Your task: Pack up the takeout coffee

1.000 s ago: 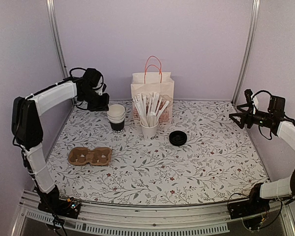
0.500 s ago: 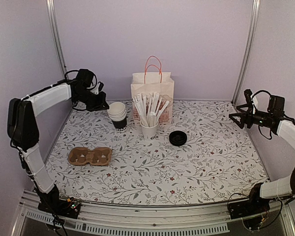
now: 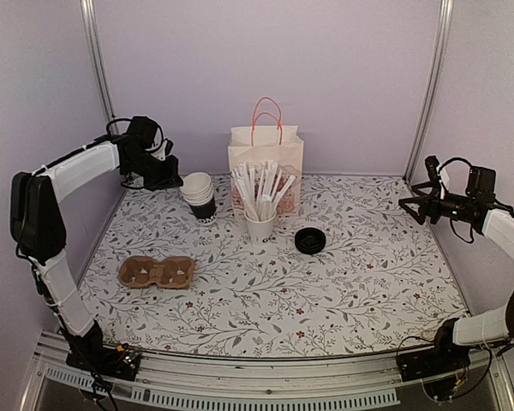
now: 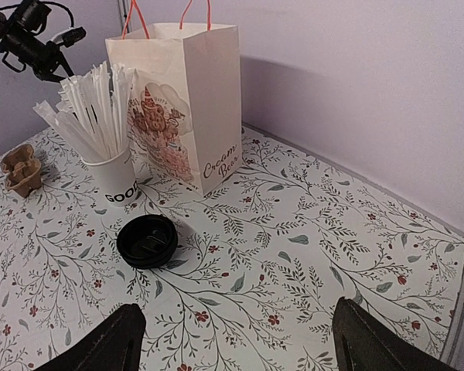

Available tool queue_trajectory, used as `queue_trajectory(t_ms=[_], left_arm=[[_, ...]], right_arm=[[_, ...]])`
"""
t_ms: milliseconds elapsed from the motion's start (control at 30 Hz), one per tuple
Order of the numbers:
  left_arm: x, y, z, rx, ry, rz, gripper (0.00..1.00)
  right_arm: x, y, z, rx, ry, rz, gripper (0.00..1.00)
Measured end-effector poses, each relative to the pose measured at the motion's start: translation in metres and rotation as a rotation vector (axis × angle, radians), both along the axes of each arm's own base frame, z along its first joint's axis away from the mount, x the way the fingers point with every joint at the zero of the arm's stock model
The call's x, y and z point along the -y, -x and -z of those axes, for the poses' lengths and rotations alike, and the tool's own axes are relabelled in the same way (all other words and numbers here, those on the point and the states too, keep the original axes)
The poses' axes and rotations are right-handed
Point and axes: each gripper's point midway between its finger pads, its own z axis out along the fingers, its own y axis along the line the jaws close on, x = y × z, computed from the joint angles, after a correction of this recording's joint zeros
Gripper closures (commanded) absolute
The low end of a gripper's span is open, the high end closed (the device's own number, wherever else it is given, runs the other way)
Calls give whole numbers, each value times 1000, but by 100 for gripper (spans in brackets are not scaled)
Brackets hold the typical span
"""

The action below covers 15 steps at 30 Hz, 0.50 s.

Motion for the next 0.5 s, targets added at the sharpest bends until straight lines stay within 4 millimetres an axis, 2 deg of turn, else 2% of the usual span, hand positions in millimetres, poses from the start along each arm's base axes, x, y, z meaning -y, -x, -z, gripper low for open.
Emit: queue_trajectory(t_ms=[100, 167, 267, 367, 433, 500], left_arm=[[-7, -3, -7, 24, -78, -21, 100], [0, -1, -10, 30, -7, 7, 100], [4, 12, 0, -12, 74, 33, 100], [2, 13, 5, -25, 87, 26, 100], [-2, 13, 7, -28, 35, 7, 100], [0, 11, 2, -15, 35, 16, 100]], right_arm=[[0, 0, 0, -2, 0, 0, 13], [0, 1, 1, -6, -1, 0, 13], [0, 1, 1, -8, -2, 0, 13], [0, 1, 2, -12, -3, 0, 13], [0, 0, 1, -12, -3, -1, 13], [0, -1, 0, -10, -2, 0, 13]])
